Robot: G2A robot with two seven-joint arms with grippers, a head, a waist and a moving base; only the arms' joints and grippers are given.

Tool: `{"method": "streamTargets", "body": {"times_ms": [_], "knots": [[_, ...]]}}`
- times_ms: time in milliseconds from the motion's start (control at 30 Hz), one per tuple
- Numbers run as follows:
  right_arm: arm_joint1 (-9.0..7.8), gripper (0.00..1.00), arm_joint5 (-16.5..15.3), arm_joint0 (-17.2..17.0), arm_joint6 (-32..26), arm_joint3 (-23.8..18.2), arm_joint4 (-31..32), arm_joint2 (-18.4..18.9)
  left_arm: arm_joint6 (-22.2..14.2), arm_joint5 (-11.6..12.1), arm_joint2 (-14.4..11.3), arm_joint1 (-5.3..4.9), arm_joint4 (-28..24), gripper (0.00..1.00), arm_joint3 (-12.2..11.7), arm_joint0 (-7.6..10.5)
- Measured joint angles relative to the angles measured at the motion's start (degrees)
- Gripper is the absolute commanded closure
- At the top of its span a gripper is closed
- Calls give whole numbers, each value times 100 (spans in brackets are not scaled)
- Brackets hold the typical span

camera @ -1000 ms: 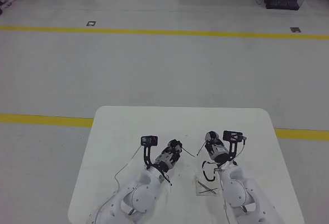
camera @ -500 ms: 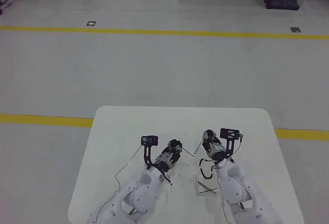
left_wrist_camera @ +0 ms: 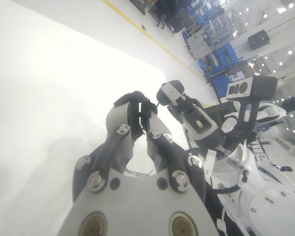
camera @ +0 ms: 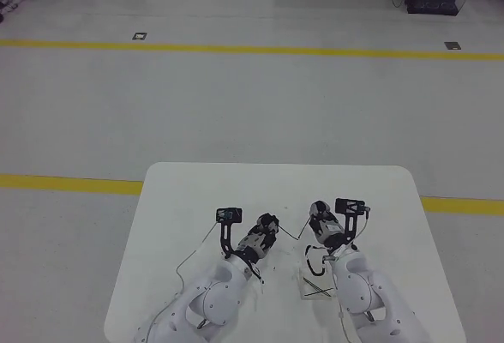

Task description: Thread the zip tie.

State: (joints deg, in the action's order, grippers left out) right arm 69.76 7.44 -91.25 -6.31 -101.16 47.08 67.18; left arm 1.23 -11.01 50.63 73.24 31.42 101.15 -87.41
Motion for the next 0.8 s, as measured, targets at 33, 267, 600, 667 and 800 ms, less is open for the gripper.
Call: {"method": "streamTargets", "body": {"times_ms": [33, 267, 600, 667, 800], "knots": [[0, 100, 2, -26, 13, -23, 23, 2, 0, 0, 0, 0, 0, 100, 0, 0], [8, 100, -67, -136, 63, -108, 15, 78, 0, 0, 0, 0, 0, 100, 0, 0], [35, 100, -113, -131, 50, -117, -21, 117, 0, 0, 0, 0, 0, 100, 0, 0], [44, 100, -114, -116, 48, -116, -21, 106, 0, 0, 0, 0, 0, 100, 0, 0], [58, 100, -118, -87, 25, -107, -13, 92, 0, 0, 0, 0, 0, 100, 0, 0]]}}
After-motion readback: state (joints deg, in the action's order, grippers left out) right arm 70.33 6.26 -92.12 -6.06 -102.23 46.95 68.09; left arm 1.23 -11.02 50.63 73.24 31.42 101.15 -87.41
